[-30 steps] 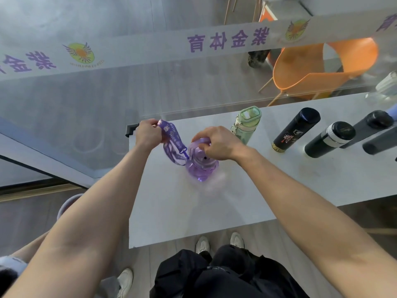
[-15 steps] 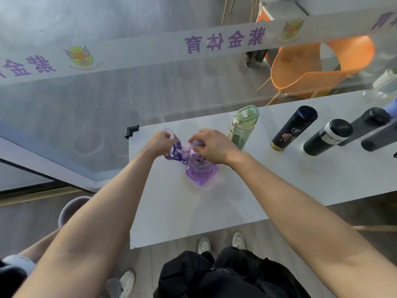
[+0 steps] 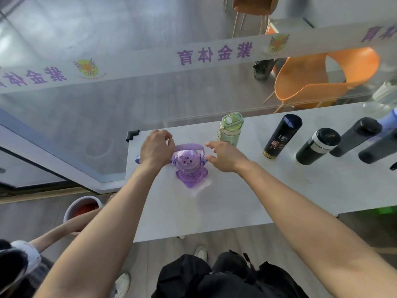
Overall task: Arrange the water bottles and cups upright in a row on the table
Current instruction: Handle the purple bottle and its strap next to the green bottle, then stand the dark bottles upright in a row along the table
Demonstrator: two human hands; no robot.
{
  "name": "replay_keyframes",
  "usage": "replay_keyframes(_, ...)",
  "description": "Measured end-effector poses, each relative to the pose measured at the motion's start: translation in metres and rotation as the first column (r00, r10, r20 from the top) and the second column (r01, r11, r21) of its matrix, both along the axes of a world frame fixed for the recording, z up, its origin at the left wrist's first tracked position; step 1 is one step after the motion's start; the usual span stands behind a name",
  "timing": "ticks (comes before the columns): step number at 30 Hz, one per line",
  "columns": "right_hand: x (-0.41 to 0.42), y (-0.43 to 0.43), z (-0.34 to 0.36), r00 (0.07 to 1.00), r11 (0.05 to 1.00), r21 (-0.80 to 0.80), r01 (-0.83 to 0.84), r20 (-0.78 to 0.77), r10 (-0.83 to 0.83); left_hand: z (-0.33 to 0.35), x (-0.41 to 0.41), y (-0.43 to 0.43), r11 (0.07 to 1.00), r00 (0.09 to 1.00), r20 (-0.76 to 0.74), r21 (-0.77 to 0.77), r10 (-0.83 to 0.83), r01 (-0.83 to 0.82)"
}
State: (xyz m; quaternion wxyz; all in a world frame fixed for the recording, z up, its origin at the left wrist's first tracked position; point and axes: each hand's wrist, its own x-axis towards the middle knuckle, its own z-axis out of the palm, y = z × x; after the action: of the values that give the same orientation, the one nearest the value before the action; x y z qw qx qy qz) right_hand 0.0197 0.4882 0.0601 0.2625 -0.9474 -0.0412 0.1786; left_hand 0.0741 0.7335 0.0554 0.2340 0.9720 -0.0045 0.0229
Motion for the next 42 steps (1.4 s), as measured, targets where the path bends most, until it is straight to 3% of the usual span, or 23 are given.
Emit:
replay_keyframes(3, -0.022, -0.036, -0.004, 0.999, 0.999, -0.022, -0.036, -0.037, 0.035, 0.023, -0.023, -0.038, 0.998, 0.995, 0.09, -0.05, -0.03, 0.034)
replay_keyframes(6, -0.051, -0.087, -0.003, 0.994, 0.994, -0.078, -0.071, -0.09, 0.064, 0.039, -0.053, -0.09, 0.987, 0.986, 0.033, -0.009, -0.162, 0.163)
replay_keyframes(9, -0.084, -0.15, -0.006, 0.991, 0.993, -0.11, -0.041, -0.134, 0.026, 0.038, -0.08, -0.149, 0.932, 0.915, -0.239, 0.086, -0.325, 0.353)
replay_keyframes(12, -0.12, -0.22, -0.013, 0.984, 0.991, -0.131, 0.037, -0.165, -0.059, 0.022, -0.103, -0.216, 0.844, 0.752, -0.524, 0.109, -0.399, 0.524)
replay_keyframes(15, -0.161, -0.291, -0.021, 0.965, 0.975, -0.17, 0.146, -0.194, -0.178, 0.012, -0.124, -0.292, 0.741, 0.648, -0.615, 0.148, -0.45, 0.655)
replay_keyframes(22, -0.225, -0.44, -0.014, 0.888, 0.9, -0.214, 0.38, -0.19, -0.419, 0.037, -0.129, -0.465, 0.561, 0.542, -0.548, 0.153, -0.637, 0.813)
replay_keyframes(28, -0.218, -0.558, 0.01, 0.861, 0.853, -0.243, 0.462, -0.108, -0.497, 0.062, -0.091, -0.603, 0.52, 0.518, -0.437, 0.126, -0.736, 0.845)
replay_keyframes(34, -0.185, -0.677, 0.031, 0.84, 0.821, -0.244, 0.517, -0.038, -0.541, 0.072, -0.036, -0.736, 0.545, 0.54, -0.358, 0.097, -0.762, 0.833)
replay_keyframes(42, -0.128, -0.782, 0.048, 0.836, 0.816, -0.214, 0.537, 0.004, -0.549, 0.069, 0.031, -0.813, 0.635, 0.65, -0.299, 0.159, -0.699, 0.756)
